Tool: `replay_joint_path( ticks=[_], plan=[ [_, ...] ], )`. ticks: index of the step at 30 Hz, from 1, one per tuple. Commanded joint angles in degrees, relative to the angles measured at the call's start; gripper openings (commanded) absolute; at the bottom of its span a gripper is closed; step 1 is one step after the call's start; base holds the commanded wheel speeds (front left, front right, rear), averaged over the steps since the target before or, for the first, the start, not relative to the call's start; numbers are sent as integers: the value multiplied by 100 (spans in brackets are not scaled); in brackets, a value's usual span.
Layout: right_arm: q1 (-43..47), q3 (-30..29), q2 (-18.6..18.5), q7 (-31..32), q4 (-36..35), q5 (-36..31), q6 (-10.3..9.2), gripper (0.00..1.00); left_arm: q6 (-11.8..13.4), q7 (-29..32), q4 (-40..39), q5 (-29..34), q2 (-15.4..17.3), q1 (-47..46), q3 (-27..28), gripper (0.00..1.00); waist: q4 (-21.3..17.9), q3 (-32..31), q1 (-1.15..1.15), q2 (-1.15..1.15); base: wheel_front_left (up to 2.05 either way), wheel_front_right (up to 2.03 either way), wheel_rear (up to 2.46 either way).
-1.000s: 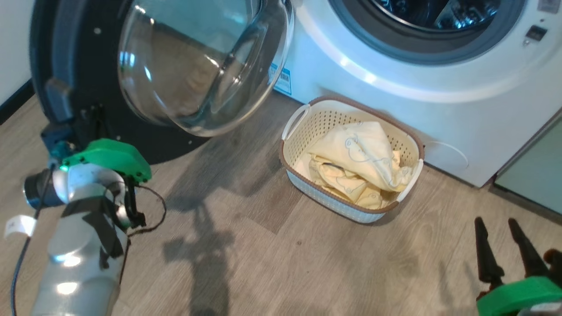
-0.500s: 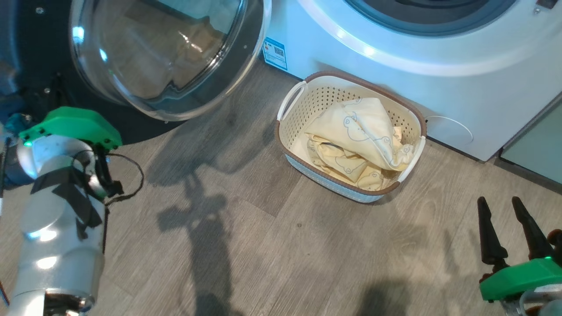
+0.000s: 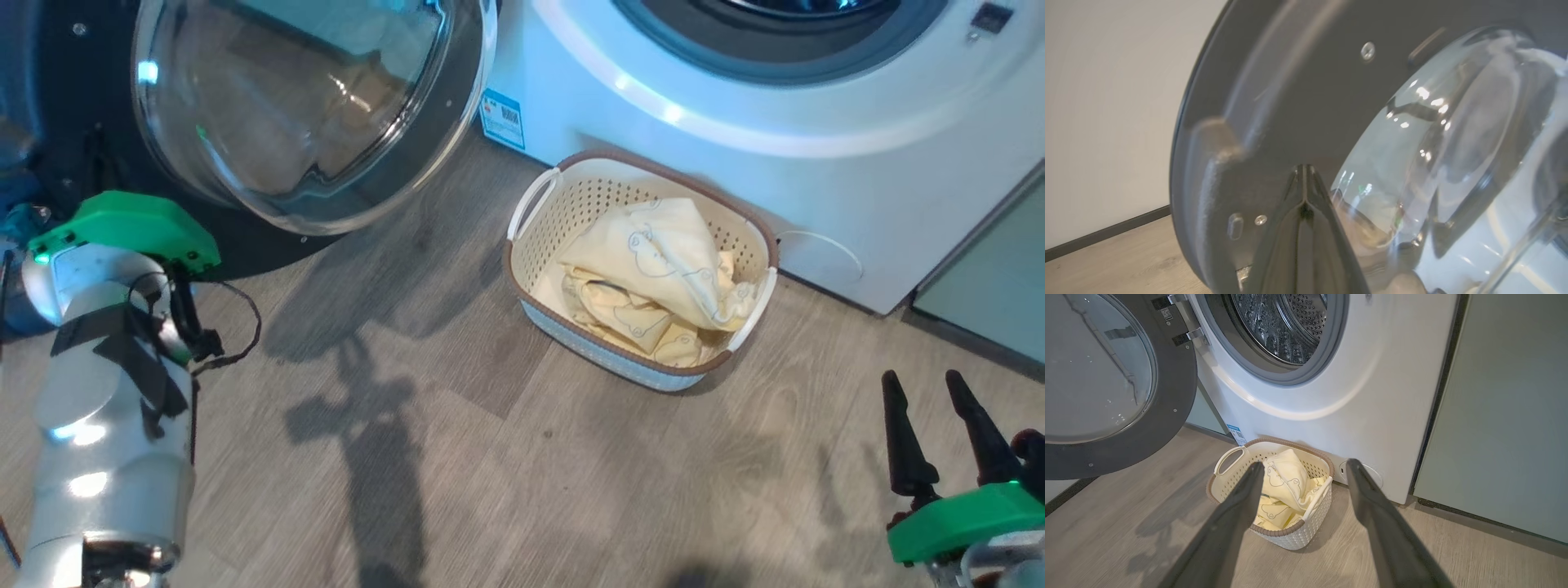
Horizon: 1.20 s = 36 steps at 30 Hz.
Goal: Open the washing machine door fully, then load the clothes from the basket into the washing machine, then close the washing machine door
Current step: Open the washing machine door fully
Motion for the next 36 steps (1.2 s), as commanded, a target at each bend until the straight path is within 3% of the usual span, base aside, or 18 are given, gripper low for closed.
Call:
replay_joint_path(
  ticks=[1,12,17,21,22,23,24,36],
  plan=[
    [-110,115,-55,-56,-127,11,22,100,-65,-36,-240,91,221,-51,133,0,-36,-97,0,0,0,0,0],
    [227,120,149,-56,-88,36,22,100,-600,-36,-546,444,-98,797,-214,0,-333,-814,0,0,0,0,0],
    [441,91,221,-56,-89,50,22,100,-940,-36,-647,531,-220,1430,-490,0,-671,-1235,0,0,0,0,0],
    [517,98,216,-56,-117,43,22,100,-1055,-36,-799,493,-273,1689,-548,2,-973,-1354,0,0,0,0,0],
    [527,103,211,-56,-123,42,22,100,-1069,-36,-852,480,-285,1739,-549,27,-1061,-1378,0,0,0,0,0],
    [533,106,201,-56,-127,40,22,100,-1073,-36,-904,478,-296,1788,-552,79,-1150,-1394,0,0,0,0,0],
    [541,97,189,-56,-135,42,22,100,-1078,-36,-941,476,-310,1828,-562,100,-1231,-1407,0,0,0,0,0],
    [573,-10,119,-56,-253,-9,22,100,-1297,-36,-996,416,-296,1997,-664,100,-2150,-1464,0,0,0,0,0]
  ],
)
